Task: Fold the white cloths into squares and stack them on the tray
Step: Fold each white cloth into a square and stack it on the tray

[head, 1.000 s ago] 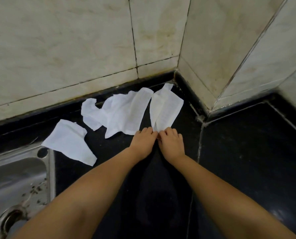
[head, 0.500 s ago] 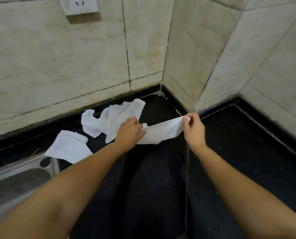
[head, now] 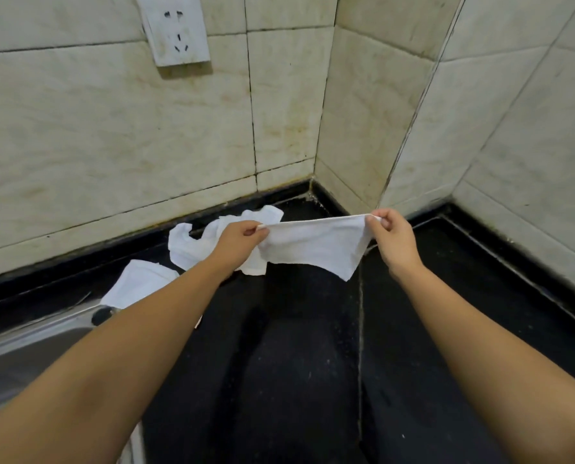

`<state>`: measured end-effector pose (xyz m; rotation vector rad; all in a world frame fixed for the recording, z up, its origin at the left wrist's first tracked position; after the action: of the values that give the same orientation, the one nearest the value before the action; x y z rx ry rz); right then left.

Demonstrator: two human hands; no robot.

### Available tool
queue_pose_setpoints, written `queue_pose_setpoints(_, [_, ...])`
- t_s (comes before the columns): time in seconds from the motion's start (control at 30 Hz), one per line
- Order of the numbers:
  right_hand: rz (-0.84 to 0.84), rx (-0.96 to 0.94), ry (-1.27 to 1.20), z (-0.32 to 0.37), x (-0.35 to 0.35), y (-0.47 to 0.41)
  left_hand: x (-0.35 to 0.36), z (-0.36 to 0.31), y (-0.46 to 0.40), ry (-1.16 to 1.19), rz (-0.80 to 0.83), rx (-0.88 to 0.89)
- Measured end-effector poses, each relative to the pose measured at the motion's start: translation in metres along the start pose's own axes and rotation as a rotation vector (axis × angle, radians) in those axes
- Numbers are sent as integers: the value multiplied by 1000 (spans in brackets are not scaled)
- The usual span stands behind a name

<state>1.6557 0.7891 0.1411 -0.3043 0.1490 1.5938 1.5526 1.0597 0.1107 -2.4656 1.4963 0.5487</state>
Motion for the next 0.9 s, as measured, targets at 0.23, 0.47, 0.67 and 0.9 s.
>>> queue_pose_setpoints(0.23, [330, 230, 157, -98, 9, 68, 33, 96, 67, -205, 456, -251])
queue_pose_setpoints(0.47, [469, 412, 305, -154, 20, 103, 55, 145, 98, -319, 606, -396])
queue_pose_setpoints(0.67, [264, 245, 530, -135, 32, 63, 44, 135, 52, -438, 280, -259])
queue_pose_setpoints(0.9, [218, 72, 797, -146, 50, 43, 51, 137, 35, -661, 57, -225])
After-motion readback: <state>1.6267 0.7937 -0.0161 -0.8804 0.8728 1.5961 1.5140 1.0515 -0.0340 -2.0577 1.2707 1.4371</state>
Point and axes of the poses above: each hand's wrist, its own y-axis away from the middle knuckle, its own x-axis out of the palm, z = x × y, the point moved 9 cm from there along -y, towards the middle knuckle, and after that the axes turned 7 degrees about -z, right-handed, at the moved point
